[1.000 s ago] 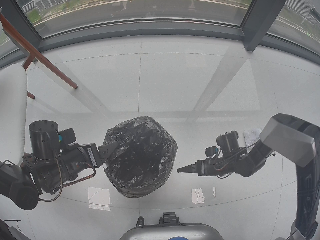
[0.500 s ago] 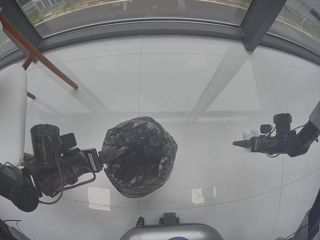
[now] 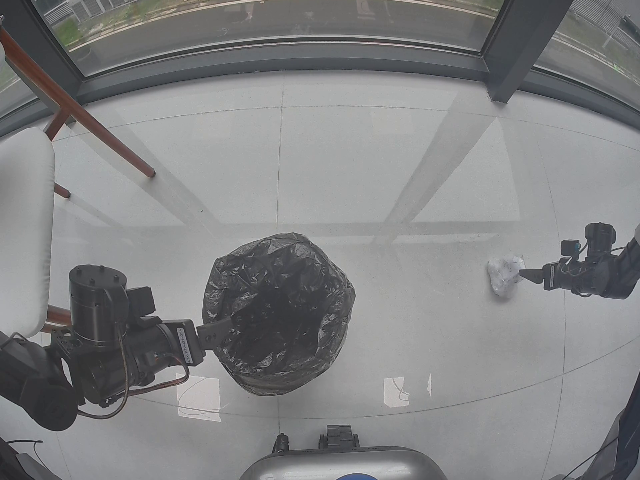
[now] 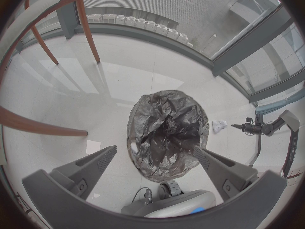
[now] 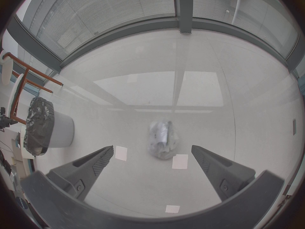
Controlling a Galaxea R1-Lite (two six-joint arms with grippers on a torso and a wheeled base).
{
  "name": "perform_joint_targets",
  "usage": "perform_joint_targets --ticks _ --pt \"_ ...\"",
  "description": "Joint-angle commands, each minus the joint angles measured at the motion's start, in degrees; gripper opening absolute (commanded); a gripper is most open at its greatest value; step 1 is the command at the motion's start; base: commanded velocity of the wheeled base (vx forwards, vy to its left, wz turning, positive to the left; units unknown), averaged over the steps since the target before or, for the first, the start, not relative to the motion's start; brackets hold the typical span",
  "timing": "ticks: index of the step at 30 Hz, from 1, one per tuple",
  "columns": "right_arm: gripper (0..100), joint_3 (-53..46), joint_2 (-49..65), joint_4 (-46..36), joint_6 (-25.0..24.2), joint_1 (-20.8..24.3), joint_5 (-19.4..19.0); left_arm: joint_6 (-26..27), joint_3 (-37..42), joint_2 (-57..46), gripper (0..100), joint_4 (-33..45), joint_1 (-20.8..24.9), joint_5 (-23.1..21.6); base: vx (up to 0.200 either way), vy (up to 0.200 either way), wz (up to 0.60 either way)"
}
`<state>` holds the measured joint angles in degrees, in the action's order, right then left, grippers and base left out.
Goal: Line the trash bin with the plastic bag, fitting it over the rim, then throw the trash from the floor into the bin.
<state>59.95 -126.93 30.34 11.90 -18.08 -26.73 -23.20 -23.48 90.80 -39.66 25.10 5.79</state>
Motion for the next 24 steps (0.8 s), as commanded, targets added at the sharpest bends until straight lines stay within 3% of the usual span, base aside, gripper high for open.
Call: perform_joint_targets --ticks 1,14,22,23,24 --pt "100 4.29 -4.91 -0.37 0.49 -0.47 0.45 0.0 2.65 -0.36 100 0.28 0.21 0.27 0.0 0.0 0.0" --pt "100 19.94 -16.07 -5.56 0.41 1.73 1.86 0.0 3.79 -0.44 100 0.28 0.04 1.77 0.0 0.0 0.0" --pt "100 23.89 -20.9 -5.73 0.23 3.4 3.44 0.08 3.62 -0.53 100 0.28 -0.05 1.86 0.0 0.0 0.0" --pt "0 23.98 -20.99 -5.65 0.23 3.4 3.53 0.08 3.62 -0.53 100 0.28 -0.05 1.86 0.0 0.0 0.0" --pt "0 24.69 -21.61 -5.65 0.23 3.49 3.62 0.08 3.7 -0.53 100 0.28 -0.05 1.86 0.0 0.0 0.0"
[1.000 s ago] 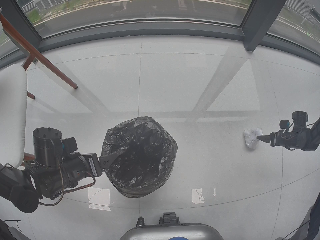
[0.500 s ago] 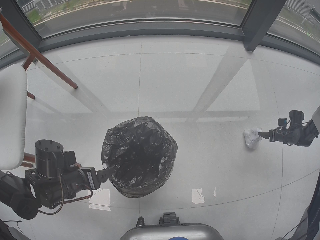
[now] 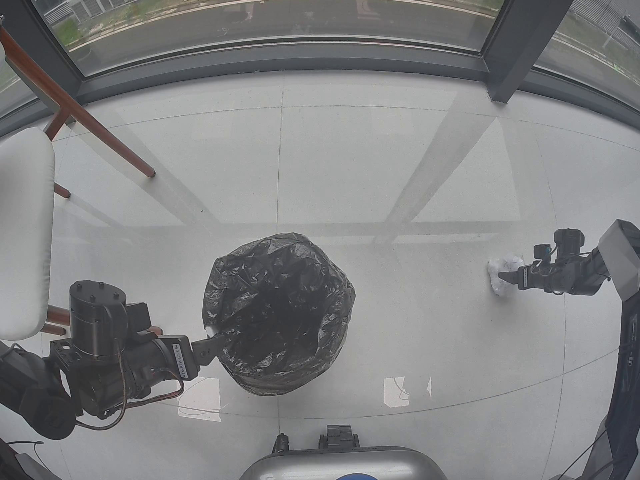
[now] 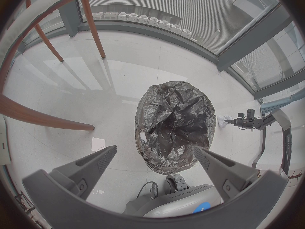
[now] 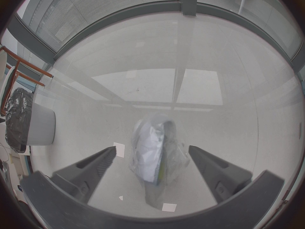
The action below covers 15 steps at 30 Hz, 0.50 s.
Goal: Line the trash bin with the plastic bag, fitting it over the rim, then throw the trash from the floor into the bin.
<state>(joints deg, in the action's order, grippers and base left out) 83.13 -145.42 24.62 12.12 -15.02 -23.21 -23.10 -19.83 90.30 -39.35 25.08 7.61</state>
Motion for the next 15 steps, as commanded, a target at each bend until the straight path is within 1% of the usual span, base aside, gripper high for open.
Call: perform_joint_targets --ticks 1,9,12,13,14,15 --pt "0 2.04 -3.38 -0.28 -0.16 0.52 0.1 -0.01 0.06 -0.12 100 -0.02 -0.03 0.04 0.0 0.0 0.0" --pt "0 1.51 -1.44 -0.81 -0.6 -0.01 0.1 -0.01 0.06 -0.12 100 -0.02 -0.03 0.04 0.0 0.0 0.0" --pt "0 -1.39 3.48 -1.33 -1.13 -0.45 -0.43 -0.01 0.06 -0.12 100 -0.02 -0.03 0.04 0.0 0.0 0.0" --pt "0 -2.88 5.85 -2.04 -2.01 -0.45 -0.61 -0.01 0.06 -0.38 100 -0.02 -0.03 0.13 0.0 0.0 0.0" --pt "0 -2.88 5.85 -2.04 -2.01 -0.45 -0.61 -0.01 0.06 -0.38 100 -0.02 -0.03 0.13 0.0 0.0 0.0" --pt "0 -6.14 11.21 -3.71 -4.91 -0.27 -1.84 -0.1 0.15 -1.17 100 -0.02 -0.03 0.04 0.0 0.0 0.0"
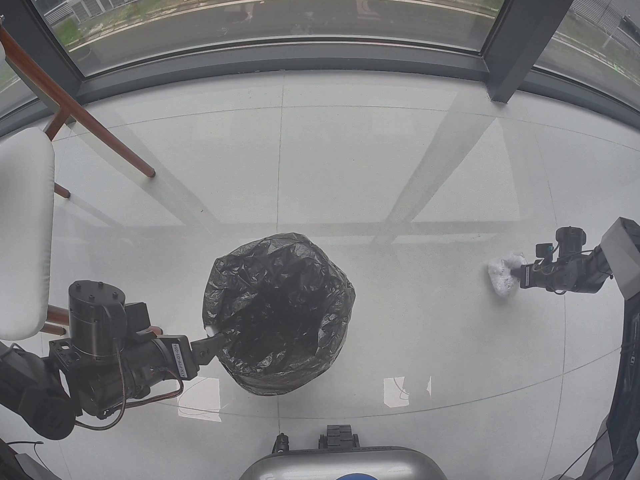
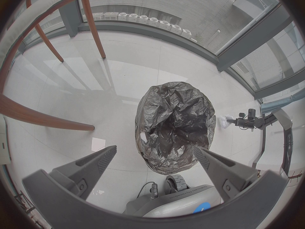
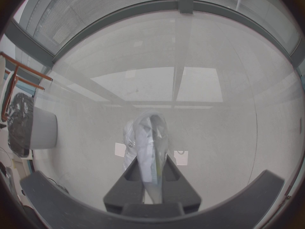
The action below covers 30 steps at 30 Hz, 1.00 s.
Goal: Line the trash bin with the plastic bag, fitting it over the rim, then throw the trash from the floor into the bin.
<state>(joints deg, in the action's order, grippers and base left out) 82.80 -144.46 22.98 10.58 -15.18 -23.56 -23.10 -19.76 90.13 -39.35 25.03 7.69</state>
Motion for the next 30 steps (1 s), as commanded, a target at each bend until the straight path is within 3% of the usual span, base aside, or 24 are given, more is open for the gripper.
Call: perform_joint_targets --ticks 1,5,9,20,25,30 --pt "0 -7.65 13.15 -2.59 -4.96 0.15 -2.71 -0.1 0.16 -1.27 100 -0.02 0.02 -0.05 0.0 0.0 0.0" --pt "0 -15.12 26.25 -3.91 -14.1 1.47 -10.27 -0.01 0.16 -3.2 100 -0.02 0.02 -0.05 0.0 0.0 0.0" --pt "0 -21.01 37.14 -3.82 -21.13 5.86 -13.26 -0.01 0.78 -7.16 100 0.06 0.02 -0.05 0.0 0.0 0.0" --pt "0 -26.99 50.24 -3.82 -28.42 27.92 -12.12 9.65 -1.42 -17.53 100 2.17 -4.29 0.83 0.0 0.0 0.0" --pt "0 -27.78 50.5 -3.12 -28.6 35.74 -8.34 12.38 -4.23 -22.54 100 9.12 -7.71 0.83 0.0 0.0 0.0" --pt "0 -27.95 48.04 -2.76 -27.98 44.53 -6.76 12.82 -11.26 -32.21 100 26.17 -8.86 0.57 0.0 0.0 0.0"
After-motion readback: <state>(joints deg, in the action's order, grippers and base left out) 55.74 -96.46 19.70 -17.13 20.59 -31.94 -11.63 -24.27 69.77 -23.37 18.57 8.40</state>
